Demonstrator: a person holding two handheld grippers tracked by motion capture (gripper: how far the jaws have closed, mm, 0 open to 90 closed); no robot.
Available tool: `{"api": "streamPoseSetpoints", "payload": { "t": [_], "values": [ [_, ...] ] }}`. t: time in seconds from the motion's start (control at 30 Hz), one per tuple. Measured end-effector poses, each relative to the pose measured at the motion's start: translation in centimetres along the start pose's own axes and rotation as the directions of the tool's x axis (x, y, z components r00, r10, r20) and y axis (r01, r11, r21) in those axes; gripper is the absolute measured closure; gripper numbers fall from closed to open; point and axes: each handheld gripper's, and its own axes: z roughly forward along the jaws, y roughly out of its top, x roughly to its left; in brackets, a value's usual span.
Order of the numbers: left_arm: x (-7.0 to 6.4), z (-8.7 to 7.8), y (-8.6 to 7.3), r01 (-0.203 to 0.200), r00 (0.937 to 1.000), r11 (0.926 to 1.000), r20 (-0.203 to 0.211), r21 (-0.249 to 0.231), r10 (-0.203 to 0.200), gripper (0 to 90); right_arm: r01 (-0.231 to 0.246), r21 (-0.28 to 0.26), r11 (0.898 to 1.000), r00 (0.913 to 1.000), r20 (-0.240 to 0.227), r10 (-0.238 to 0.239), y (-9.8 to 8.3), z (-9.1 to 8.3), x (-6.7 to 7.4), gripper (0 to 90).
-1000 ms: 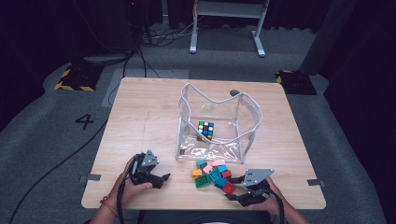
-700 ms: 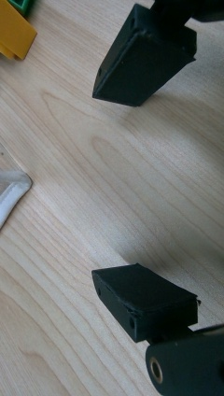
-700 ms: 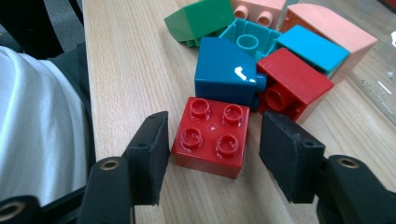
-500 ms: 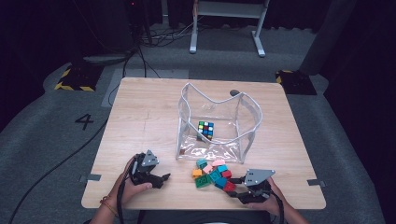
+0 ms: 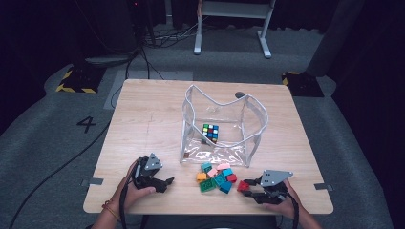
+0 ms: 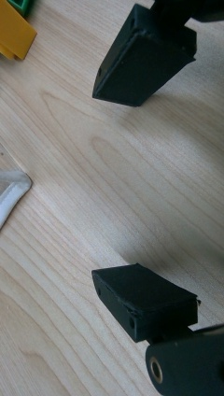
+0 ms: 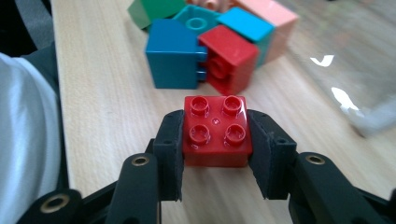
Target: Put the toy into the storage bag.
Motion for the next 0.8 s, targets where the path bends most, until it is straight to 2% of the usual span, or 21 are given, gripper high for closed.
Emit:
{"api": "streamPoseSetpoints", "payload": {
  "t": [0.17, 0.33, 0.5, 0.67, 0.8],
  "values": [
    [0.0, 0.0, 0.0, 0.000, 1.0000, 1.0000, 0.003, 0.000, 0.000, 13.1, -0.031, -0.020, 0.999, 0.9986, 0.043, 0.032, -0.4, -1.3, -1.4, 59.0],
    [0.0, 0.0, 0.0, 0.000, 1.0000, 1.0000, 0.003, 0.000, 0.000, 13.1, -0.062, -0.043, 0.997, 0.9934, 0.094, 0.066, -0.7, -2.5, -3.1, 59.0],
    [0.0, 0.0, 0.0, 0.000, 1.0000, 1.0000, 0.003, 0.000, 0.000, 13.1, -0.075, -0.059, 0.995, 0.9840, 0.157, 0.083, -0.5, -3.5, -4.8, 59.1],
    [0.0, 0.0, 0.0, 0.001, 1.0000, 1.0000, 0.001, -0.002, -0.001, 13.1, -0.110, -0.094, 0.989, 0.9702, 0.206, 0.127, 0.3, -5.0, -6.4, 59.0],
    [0.0, 0.0, 0.0, -0.001, 1.0000, 1.0000, 0.001, 0.000, 0.001, 13.1, -0.107, -0.122, 0.987, 0.9619, 0.239, 0.133, 1.1, -6.3, -7.9, 59.0]
  ]
}}
